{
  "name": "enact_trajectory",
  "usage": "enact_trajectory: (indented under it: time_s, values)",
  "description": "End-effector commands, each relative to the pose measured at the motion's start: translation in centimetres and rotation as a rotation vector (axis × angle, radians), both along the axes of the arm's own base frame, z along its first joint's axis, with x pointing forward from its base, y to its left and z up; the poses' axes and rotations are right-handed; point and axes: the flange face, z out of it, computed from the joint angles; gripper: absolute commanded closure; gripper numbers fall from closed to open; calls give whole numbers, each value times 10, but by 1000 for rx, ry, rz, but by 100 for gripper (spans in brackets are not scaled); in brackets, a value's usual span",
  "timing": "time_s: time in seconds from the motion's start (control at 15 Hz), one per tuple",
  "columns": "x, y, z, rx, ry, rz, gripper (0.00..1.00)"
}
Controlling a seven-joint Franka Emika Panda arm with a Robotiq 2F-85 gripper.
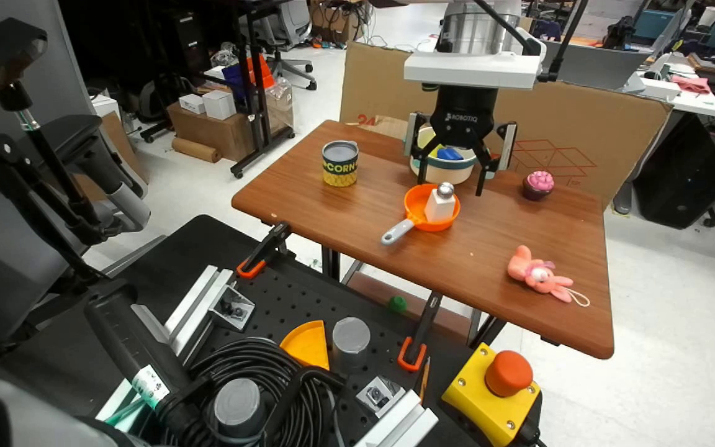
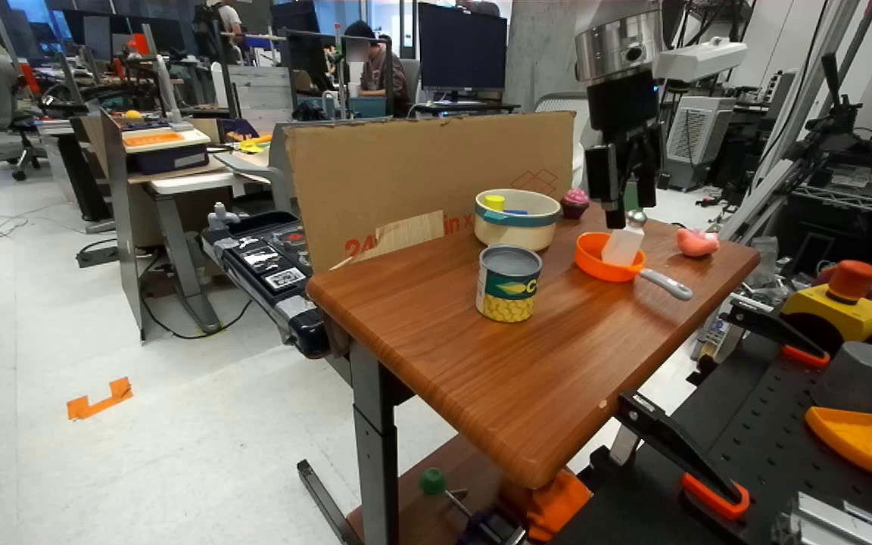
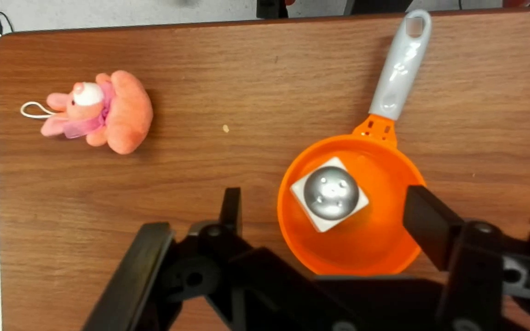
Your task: Remove the shaker from the pot
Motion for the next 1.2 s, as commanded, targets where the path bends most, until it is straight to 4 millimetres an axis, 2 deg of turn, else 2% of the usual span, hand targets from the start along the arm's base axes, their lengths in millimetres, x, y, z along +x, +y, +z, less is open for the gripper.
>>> enact_trajectory:
  time_s: [0.0, 0.4, 0.6, 0.67, 0.73, 1.13]
  values:
    - [-2, -6, -3, -1, 11, 44, 42]
    - [-1, -10, -2, 4, 7, 50, 87]
    - [1, -10, 1, 3, 0, 47, 90]
    - [2, -10, 2, 3, -4, 45, 97]
    - [2, -10, 2, 3, -5, 42, 93]
    - [4, -8, 11, 4, -31, 39, 93]
